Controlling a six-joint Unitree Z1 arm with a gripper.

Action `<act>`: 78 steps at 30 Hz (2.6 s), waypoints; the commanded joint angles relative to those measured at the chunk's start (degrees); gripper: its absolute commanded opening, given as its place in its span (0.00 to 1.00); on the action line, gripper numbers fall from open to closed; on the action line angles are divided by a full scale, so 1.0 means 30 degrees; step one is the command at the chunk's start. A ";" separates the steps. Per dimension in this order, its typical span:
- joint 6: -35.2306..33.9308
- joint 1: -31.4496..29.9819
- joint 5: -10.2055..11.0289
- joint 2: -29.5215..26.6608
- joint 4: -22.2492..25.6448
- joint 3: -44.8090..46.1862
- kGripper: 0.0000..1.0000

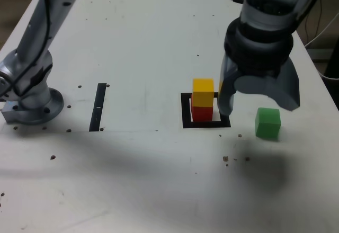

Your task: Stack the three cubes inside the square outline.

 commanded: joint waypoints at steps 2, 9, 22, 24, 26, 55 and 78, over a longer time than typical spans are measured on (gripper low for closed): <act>0.0453 0.0648 0.0202 0.0301 -0.0075 0.0036 1.00; 0.1109 0.1527 0.0314 0.0887 -0.1086 0.0042 0.99; 0.1270 0.1993 -0.0156 0.2352 -0.1801 0.0014 0.95; 0.1305 0.2079 -0.0192 0.2569 -0.1986 0.0008 0.94; 0.1340 0.2132 -0.0273 0.2814 -0.2175 -0.0037 0.93; 0.1416 0.2157 -0.1332 0.3297 -0.3187 -0.0368 0.33; 0.1447 0.2157 -0.0897 0.1092 -0.2513 0.0468 0.06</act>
